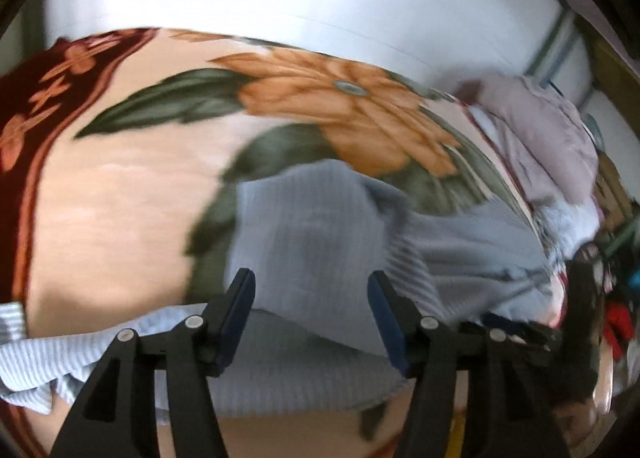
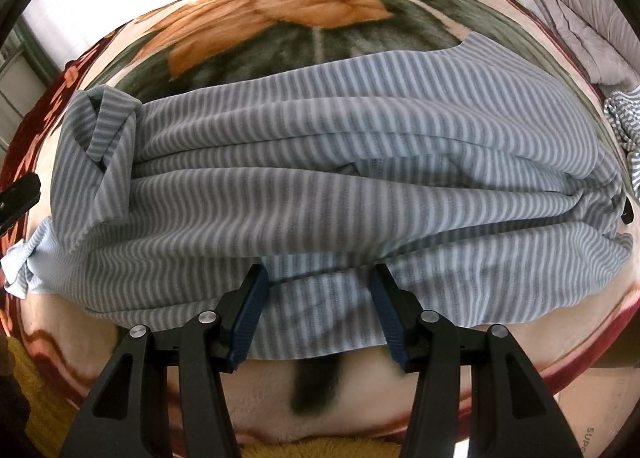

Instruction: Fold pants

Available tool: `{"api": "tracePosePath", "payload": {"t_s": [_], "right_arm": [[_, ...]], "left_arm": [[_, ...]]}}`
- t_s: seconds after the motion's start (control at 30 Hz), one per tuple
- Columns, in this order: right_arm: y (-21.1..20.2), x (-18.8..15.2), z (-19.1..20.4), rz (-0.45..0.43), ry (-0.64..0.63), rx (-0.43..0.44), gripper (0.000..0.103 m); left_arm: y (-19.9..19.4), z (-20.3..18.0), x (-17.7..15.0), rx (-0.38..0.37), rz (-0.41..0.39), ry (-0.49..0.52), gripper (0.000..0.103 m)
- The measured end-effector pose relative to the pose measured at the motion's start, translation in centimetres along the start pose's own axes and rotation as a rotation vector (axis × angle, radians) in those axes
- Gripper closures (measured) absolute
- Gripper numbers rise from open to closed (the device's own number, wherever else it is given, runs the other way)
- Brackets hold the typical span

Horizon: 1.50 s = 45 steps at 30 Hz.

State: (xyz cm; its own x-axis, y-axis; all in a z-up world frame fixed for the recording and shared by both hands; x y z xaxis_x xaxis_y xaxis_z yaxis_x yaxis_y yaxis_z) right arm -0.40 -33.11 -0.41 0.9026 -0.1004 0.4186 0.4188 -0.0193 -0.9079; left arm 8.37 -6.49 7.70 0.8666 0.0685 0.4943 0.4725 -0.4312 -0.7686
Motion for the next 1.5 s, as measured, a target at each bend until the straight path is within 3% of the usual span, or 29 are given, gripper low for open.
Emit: {"api": "tracePosePath", "payload": {"t_s": [0.13,0.33,0.4,0.43,0.47,0.5,0.7,0.93,1.23,1.4,1.5], "right_arm": [[0.0,0.0,0.1,0.000,0.002,0.003,0.049],[-0.1,0.0,0.0,0.002,0.006,0.009,0.049],[0.0,0.0,0.0,0.003,0.006,0.009,0.049],[0.0,0.0,0.1,0.004,0.006,0.009,0.049],[0.0,0.0,0.1,0.004,0.005,0.009,0.049],[0.0,0.0,0.1,0.004,0.006,0.009,0.049],[0.0,0.0,0.0,0.005,0.006,0.010,0.049],[0.1,-0.2,-0.1,0.009,0.015,0.018,0.049],[0.2,-0.1,1.1,0.035,-0.027,-0.028,0.049],[0.2,0.2,1.9,0.045,-0.036,-0.029,0.048],[-0.1,0.5,1.5,0.043,-0.032,0.007,0.048]], "left_arm": [[1.1,1.4,0.9,0.038,-0.012,-0.040,0.039],[5.3,1.7,1.2,0.035,0.081,-0.092,0.034],[5.8,1.4,1.1,0.034,0.069,-0.083,0.037],[5.7,1.3,1.1,0.033,0.055,-0.066,0.043],[5.6,1.2,1.0,0.029,0.053,-0.058,0.066],[5.3,1.2,1.1,0.020,0.055,-0.046,0.078],[2.5,2.0,1.4,0.026,-0.001,-0.034,0.089],[-2.5,5.9,3.0,0.168,-0.113,-0.031,0.090],[-8.7,15.5,4.6,0.381,-0.224,-0.124,0.090],[-10.3,20.7,5.4,0.484,-0.243,-0.162,0.090],[-10.0,23.2,5.7,0.508,-0.221,-0.183,0.090]]}}
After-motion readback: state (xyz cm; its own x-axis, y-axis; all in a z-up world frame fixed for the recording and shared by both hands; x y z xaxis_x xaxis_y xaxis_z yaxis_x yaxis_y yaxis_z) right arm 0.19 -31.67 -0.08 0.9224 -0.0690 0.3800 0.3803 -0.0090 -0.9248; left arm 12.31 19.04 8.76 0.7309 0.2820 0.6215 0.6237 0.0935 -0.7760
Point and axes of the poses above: each gripper's, at about its wrist camera, not at the fingertips, and y roughly the way its jaws point, z to its left, x to its top, the point moved 1 cm from there along y, roughly the way its jaws point, and after that the axes turned 10 degrees about -y, right-handed, at the moved point
